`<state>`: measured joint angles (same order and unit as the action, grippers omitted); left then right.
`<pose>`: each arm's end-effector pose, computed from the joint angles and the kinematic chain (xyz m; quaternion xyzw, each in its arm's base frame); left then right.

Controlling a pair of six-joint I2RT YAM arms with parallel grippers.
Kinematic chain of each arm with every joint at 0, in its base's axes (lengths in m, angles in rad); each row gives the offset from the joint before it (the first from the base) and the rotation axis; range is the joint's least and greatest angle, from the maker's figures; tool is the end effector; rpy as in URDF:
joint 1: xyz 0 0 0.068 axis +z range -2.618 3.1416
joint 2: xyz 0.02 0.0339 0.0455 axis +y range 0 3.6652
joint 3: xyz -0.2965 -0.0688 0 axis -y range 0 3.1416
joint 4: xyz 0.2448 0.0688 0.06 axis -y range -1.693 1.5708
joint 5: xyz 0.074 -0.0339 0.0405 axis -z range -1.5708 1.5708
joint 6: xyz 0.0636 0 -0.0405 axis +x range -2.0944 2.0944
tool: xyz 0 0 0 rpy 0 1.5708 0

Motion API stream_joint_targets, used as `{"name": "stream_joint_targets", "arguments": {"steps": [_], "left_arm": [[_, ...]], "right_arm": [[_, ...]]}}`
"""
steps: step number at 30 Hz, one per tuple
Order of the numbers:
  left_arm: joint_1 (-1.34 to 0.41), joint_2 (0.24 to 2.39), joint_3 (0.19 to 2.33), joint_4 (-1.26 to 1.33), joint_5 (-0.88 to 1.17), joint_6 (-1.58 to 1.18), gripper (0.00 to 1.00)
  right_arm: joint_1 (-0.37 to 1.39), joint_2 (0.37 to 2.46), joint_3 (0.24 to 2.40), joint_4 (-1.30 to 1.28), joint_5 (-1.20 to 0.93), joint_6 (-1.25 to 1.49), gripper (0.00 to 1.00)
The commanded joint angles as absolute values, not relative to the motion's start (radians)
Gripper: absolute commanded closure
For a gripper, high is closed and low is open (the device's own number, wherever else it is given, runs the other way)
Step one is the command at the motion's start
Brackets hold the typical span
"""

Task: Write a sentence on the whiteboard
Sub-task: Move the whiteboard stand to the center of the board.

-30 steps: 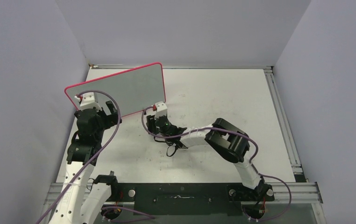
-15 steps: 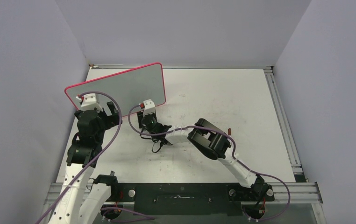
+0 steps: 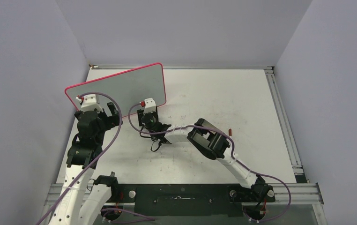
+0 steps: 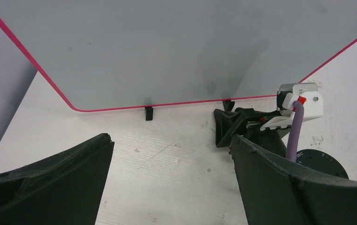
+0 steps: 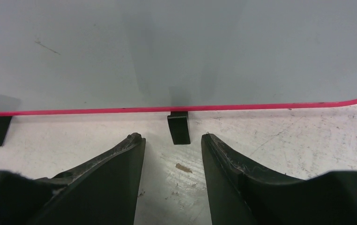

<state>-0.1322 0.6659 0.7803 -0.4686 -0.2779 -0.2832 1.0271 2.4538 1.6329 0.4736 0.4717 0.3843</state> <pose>0.1510 -0.0025 0.3373 -0.1402 0.8044 -0.0055 0.5772 0.3262 0.4837 0.1190 -0.1241 0.7976 0.2166 0.5491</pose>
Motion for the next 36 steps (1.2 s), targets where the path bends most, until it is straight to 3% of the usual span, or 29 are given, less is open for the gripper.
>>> {"name": "stream_joint_targets", "arguments": {"steps": [1,11,20,36], "left_arm": [[-0.138,0.656,0.787,-0.443,-0.281,-0.275,0.04],[-0.140,0.659,0.783,-0.438,-0.266,-0.272,0.04],[-0.140,0.652,0.777,-0.433,-0.243,-0.264,0.04],[-0.170,0.605,0.771,-0.392,0.025,-0.210,0.04]], "right_arm": [[0.996,2.499,1.639,0.417,0.426,0.381,0.51],[0.989,2.553,1.701,0.438,0.376,0.270,0.58],[0.991,2.485,1.598,0.512,0.429,0.224,0.94],[0.938,2.112,1.043,0.584,0.467,0.290,0.95]]}}
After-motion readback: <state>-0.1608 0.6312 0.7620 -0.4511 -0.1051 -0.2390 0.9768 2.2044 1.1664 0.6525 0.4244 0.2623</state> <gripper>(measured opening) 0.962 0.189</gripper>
